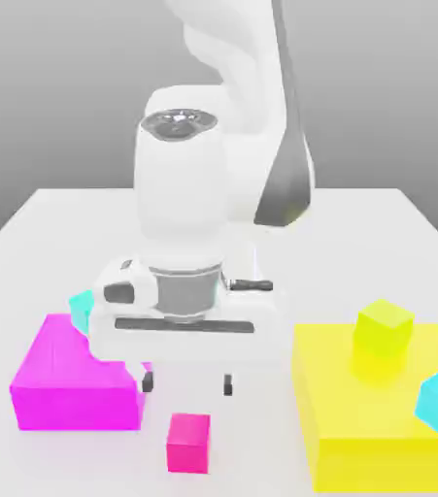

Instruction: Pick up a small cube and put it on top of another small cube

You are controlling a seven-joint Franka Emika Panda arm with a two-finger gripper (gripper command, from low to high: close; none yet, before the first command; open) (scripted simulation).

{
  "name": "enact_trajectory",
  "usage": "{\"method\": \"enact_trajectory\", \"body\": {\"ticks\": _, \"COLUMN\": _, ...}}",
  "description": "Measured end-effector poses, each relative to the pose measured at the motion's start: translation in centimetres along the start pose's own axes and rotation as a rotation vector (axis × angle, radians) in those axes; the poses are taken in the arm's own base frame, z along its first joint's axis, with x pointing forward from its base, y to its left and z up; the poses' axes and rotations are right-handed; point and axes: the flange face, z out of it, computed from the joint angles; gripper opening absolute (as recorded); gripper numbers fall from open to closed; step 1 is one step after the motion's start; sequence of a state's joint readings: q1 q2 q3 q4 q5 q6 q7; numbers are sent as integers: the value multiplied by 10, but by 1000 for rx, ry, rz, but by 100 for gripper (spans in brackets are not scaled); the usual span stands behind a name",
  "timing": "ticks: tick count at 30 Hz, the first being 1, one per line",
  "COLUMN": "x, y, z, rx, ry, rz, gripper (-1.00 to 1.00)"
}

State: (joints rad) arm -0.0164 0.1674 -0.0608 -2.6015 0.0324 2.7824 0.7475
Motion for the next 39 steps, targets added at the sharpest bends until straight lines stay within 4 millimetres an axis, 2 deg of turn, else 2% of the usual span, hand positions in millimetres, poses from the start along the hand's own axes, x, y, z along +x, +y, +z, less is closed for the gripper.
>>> {"method": "enact_trajectory", "body": {"ticks": 5, "x": -2, "y": 3, "z": 60, "rx": -11, "ry": -8, "rz": 0, "gripper": 0}}
{"method": "enact_trajectory", "body": {"ticks": 6, "x": -3, "y": 4, "z": 66, "rx": -11, "ry": -9, "rz": 1, "gripper": -100}}
{"method": "enact_trajectory", "body": {"ticks": 12, "x": -3, "y": 4, "z": 69, "rx": -11, "ry": -9, "rz": 1, "gripper": -100}}
{"method": "enact_trajectory", "body": {"ticks": 13, "x": -3, "y": 4, "z": 65, "rx": -11, "ry": -9, "rz": 0, "gripper": -100}}
{"method": "enact_trajectory", "body": {"ticks": 18, "x": -2, "y": 3, "z": 15, "rx": -11, "ry": -9, "rz": 0, "gripper": -100}}
{"method": "enact_trajectory", "body": {"ticks": 19, "x": -9, "y": -4, "z": 4, "rx": -9, "ry": -11, "rz": -36, "gripper": -100}}
{"method": "enact_trajectory", "body": {"ticks": 21, "x": -36, "y": -26, "z": -19, "rx": -2, "ry": -19, "rz": -167, "gripper": -100}}
{"method": "enact_trajectory", "body": {"ticks": 22, "x": -60, "y": -44, "z": -30, "rx": 1, "ry": -22, "rz": -269, "gripper": -100}}
{"method": "enact_trajectory", "body": {"ticks": 25, "x": -121, "y": -75, "z": -63, "rx": 8, "ry": -29, "rz": -526, "gripper": -100}}
{"method": "enact_trajectory", "body": {"ticks": 28, "x": -170, "y": -87, "z": -96, "rx": 9, "ry": -30, "rz": -750, "gripper": -100}}
{"method": "enact_trajectory", "body": {"ticks": 32, "x": -249, "y": -92, "z": -137, "rx": 2, "ry": -23, "rz": -1080, "gripper": -100}}
{"method": "enact_trajectory", "body": {"ticks": 34, "x": -268, "y": -91, "z": -132, "rx": -1, "ry": -19, "rz": -1159, "gripper": -100}}
{"method": "enact_trajectory", "body": {"ticks": 37, "x": -273, "y": -90, "z": -98, "rx": -4, "ry": -17, "rz": -1181, "gripper": -100}}
{"method": "enact_trajectory", "body": {"ticks": 38, "x": -274, "y": -89, "z": -89, "rx": -4, "ry": -16, "rz": -1183, "gripper": 100}}
{"method": "enact_trajectory", "body": {"ticks": 39, "x": -274, "y": -89, "z": -89, "rx": -4, "ry": -16, "rz": -1183, "gripper": 100}}
